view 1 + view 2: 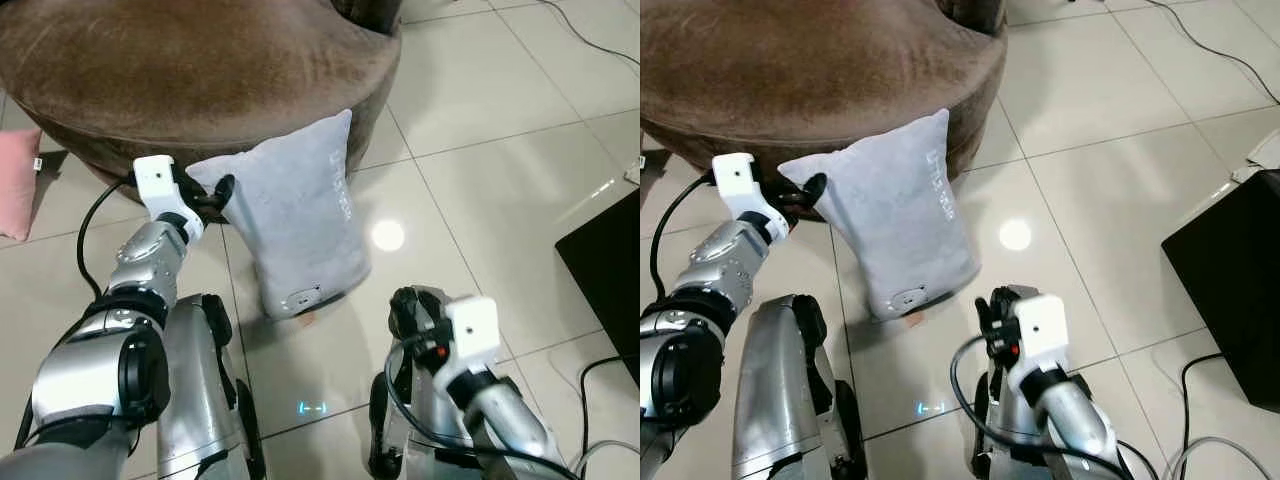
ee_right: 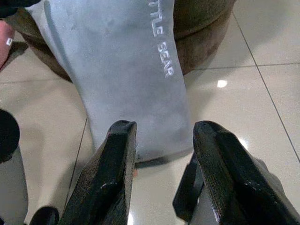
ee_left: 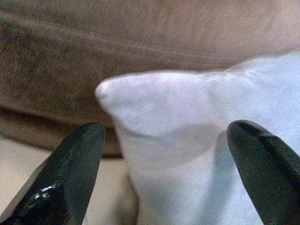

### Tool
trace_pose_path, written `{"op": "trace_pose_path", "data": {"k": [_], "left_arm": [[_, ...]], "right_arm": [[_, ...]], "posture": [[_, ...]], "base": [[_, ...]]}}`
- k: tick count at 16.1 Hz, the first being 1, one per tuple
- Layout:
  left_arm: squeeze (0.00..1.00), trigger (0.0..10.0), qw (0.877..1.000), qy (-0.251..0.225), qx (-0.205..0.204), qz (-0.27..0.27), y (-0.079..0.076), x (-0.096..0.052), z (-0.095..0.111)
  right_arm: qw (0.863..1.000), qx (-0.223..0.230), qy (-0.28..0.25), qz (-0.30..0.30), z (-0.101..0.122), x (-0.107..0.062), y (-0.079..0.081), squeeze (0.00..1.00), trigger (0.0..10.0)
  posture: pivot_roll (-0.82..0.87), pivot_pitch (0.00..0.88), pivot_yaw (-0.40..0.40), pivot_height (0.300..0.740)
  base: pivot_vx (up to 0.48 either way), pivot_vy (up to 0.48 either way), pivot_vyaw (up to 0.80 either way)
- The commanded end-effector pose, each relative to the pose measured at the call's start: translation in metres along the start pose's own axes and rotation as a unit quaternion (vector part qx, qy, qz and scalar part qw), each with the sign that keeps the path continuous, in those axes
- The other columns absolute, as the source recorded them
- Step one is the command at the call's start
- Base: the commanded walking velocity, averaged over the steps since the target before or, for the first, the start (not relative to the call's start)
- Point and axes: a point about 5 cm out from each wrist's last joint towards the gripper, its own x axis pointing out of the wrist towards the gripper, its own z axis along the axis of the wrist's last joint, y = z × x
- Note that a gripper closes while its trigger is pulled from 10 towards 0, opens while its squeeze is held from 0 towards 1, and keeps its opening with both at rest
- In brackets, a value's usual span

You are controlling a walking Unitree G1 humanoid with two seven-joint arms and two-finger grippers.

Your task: Move the pillow to the sofa from floor

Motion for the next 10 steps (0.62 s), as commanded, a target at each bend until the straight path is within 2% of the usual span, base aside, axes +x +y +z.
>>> {"op": "trace_pose_path", "data": {"k": [1,2,6,9,10], "left_arm": [[0.11,10.0,0.999,0.034,0.007,0.013,0.002,-0.002,-0.011],[0.0,10.0,0.999,0.049,0.008,0.013,0.0,-0.002,-0.017],[0.0,10.0,0.997,0.076,-0.015,-0.022,-0.011,-0.002,-0.028],[0.0,10.0,0.996,0.081,-0.005,-0.028,-0.012,-0.002,-0.03],[0.0,10.0,0.996,0.081,-0.014,-0.02,-0.01,-0.003,-0.031]], "right_arm": [[1.0,0.002,0.011,0.001,-0.002,-0.005,0.002,0.0,10.0],[1.0,0.003,0.014,-0.002,-0.001,-0.008,0.003,0.0,10.0],[1.0,0.004,0.015,-0.009,0.004,-0.012,0.006,0.0,10.0],[1.0,0.003,0.019,-0.01,0.004,-0.016,0.006,0.0,10.0],[0.999,0.011,0.032,0.028,0.002,-0.019,0.014,0.0,10.0]], "posture": [[-0.05,0.307,-0.02,0.419],[-0.06,0.306,-0.018,0.419],[-0.07,0.313,-0.016,0.419],[-0.07,0.313,-0.013,0.419],[-0.08,0.312,-0.012,0.419]], "base": [[0.0,0.0,0.0],[0.0,0.0,0.0],[0.0,0.0,0.0],[0.0,0.0,0.0],[0.0,0.0,0.0]]}}
